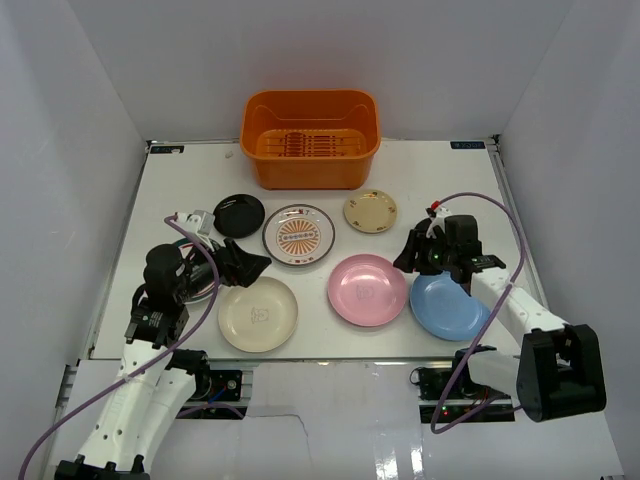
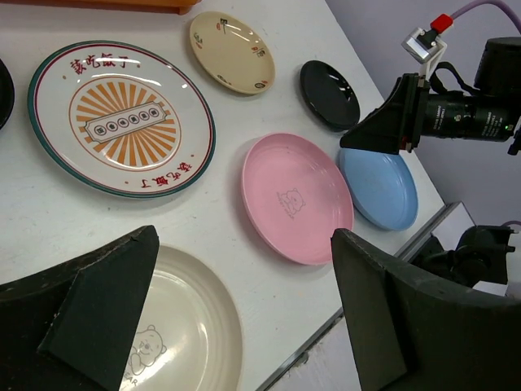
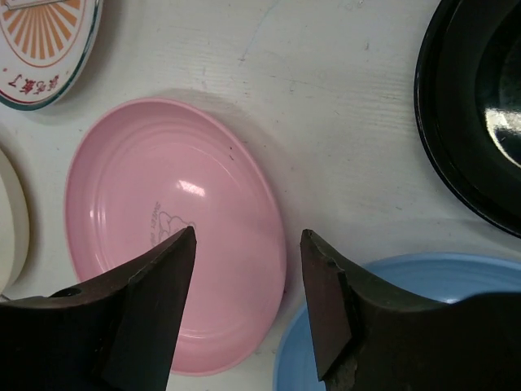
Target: Place the plates into the plastic bin on the countertop
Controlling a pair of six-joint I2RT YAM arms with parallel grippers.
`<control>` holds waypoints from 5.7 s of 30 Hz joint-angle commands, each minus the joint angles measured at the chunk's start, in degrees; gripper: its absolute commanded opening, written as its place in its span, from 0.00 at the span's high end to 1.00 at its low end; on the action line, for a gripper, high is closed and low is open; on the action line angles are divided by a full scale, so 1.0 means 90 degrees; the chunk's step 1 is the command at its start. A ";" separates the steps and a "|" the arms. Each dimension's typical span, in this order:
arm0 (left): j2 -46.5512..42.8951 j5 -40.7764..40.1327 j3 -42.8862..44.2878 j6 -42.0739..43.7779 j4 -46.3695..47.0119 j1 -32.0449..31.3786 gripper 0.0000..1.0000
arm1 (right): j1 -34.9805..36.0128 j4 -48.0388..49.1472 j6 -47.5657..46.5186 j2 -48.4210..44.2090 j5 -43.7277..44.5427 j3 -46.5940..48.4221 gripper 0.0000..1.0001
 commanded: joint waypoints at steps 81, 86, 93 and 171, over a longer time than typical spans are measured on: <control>0.3828 -0.2462 0.0724 -0.1349 -0.4044 0.0696 0.21 | 0.1517 0.2571 0.1025 0.4298 0.0592 0.6109 0.48; 0.4092 -0.2481 0.0714 -0.1359 -0.4054 0.0315 0.29 | 0.1517 0.2943 0.1251 0.2374 0.0328 0.3436 0.48; 0.4151 -0.2452 0.0753 -0.1281 -0.4044 -0.0037 0.36 | 0.1517 0.1862 0.0831 0.0381 0.0873 0.0905 0.49; 0.2636 -0.2090 0.3144 -0.1885 -0.2906 -0.0955 1.00 | 0.2532 -0.0964 0.1553 -0.0588 0.4186 -0.0975 0.92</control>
